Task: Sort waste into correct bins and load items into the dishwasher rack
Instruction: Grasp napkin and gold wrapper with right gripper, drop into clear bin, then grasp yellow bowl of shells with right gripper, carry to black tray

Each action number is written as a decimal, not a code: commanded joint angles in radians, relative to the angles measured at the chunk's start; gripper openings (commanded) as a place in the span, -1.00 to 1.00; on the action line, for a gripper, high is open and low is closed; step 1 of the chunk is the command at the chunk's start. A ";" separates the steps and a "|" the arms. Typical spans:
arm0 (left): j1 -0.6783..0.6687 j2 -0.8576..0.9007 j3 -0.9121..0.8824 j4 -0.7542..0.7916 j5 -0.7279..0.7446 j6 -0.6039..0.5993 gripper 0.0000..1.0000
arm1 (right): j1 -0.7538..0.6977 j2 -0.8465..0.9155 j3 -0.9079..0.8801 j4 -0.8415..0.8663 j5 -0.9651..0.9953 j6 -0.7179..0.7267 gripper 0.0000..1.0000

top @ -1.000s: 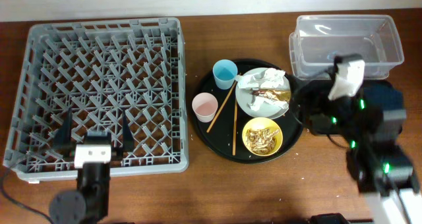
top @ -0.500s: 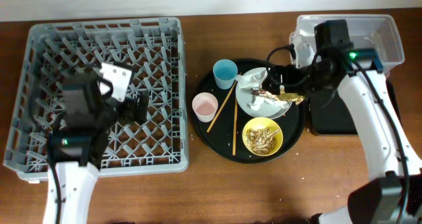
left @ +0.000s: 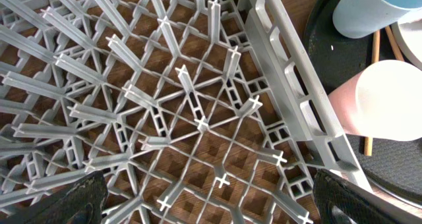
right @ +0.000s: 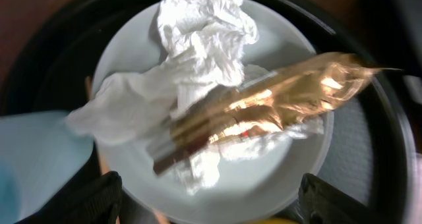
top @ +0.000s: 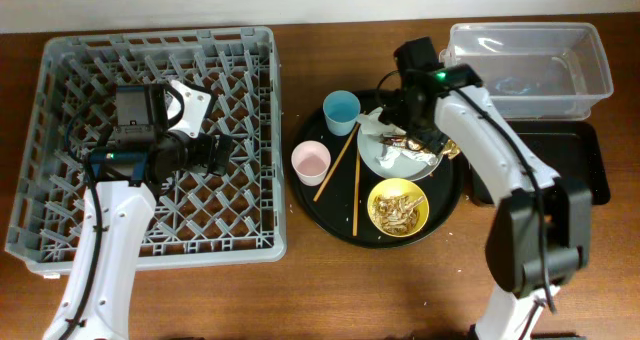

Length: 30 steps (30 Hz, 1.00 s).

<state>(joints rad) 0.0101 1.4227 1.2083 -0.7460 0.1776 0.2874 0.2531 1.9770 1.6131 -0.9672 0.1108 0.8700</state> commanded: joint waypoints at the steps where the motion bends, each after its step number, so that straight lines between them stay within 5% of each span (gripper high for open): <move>1: 0.006 0.004 0.018 0.000 0.018 -0.010 0.99 | 0.000 0.108 0.011 0.051 0.052 0.051 0.78; 5: 0.006 0.004 0.018 0.000 0.018 -0.010 0.99 | 0.000 0.225 0.011 0.119 0.058 -0.086 0.75; 6: 0.006 0.004 0.018 0.000 0.018 -0.010 0.99 | 0.000 0.237 0.011 0.127 0.059 -0.124 0.09; 7: 0.006 0.004 0.018 0.000 0.018 -0.010 0.99 | 0.000 0.237 0.011 0.125 0.058 -0.152 -0.25; 8: 0.006 0.004 0.018 0.000 0.018 -0.009 0.99 | 0.000 0.237 0.011 0.115 0.059 -0.161 -0.85; 13: 0.006 0.004 0.018 0.000 0.018 -0.009 0.99 | 0.000 0.193 0.146 -0.034 0.058 -0.312 -0.92; 17: 0.006 0.004 0.018 0.000 0.018 -0.010 0.99 | -0.140 0.107 0.712 -0.365 0.059 -0.403 -0.92; 21: 0.006 0.004 0.018 0.000 0.017 -0.009 0.99 | -0.387 0.157 0.746 -0.215 0.059 -0.394 -0.92; 24: 0.006 0.004 0.018 0.000 0.017 -0.010 0.99 | -0.445 0.289 0.746 -0.108 0.059 -0.394 -0.92; 25: 0.006 0.004 0.018 0.000 0.018 -0.009 0.99 | -0.445 0.339 0.746 -0.074 0.058 -0.394 -0.90; 26: 0.006 0.004 0.018 0.000 0.018 -0.010 0.99 | -0.443 0.369 0.746 -0.067 0.057 -0.394 -0.30; 27: 0.006 0.004 0.018 0.000 0.018 -0.010 0.99 | -0.443 0.372 0.746 -0.075 0.051 -0.396 0.60; 29: 0.006 0.004 0.018 0.000 0.018 -0.010 0.99 | -0.444 0.321 0.750 -0.096 0.050 -0.442 0.97; 30: 0.006 0.004 0.018 0.000 0.018 -0.009 0.99 | -0.444 0.285 0.759 -0.119 0.023 -0.481 0.97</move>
<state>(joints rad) 0.0101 1.4235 1.2087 -0.7479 0.1806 0.2874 -0.1947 2.3516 2.3543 -1.0554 0.1562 0.4583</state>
